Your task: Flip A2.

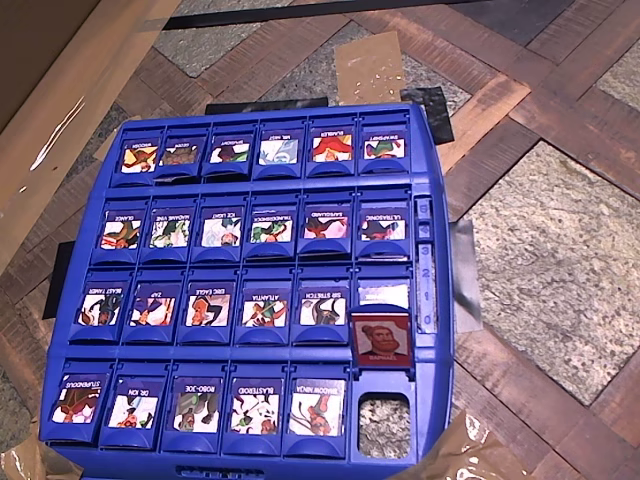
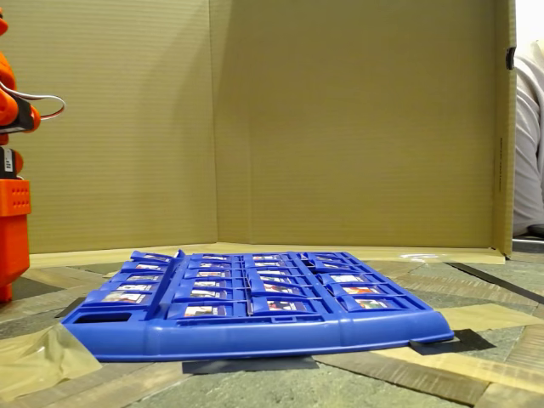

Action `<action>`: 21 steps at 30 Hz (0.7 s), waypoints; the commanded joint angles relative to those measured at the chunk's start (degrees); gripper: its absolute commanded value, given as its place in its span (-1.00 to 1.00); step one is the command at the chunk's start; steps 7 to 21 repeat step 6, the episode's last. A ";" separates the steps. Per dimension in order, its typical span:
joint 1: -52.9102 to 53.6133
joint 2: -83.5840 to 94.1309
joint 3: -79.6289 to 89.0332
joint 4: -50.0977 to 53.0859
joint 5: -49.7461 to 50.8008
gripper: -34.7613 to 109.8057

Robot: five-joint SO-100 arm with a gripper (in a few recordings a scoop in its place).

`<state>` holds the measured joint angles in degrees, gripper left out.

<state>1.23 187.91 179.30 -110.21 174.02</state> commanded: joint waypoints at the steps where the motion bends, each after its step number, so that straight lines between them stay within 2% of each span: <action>1: 0.35 0.18 0.09 -0.18 -0.18 -0.52; 21: 0.35 0.18 0.09 -0.18 -0.18 -0.52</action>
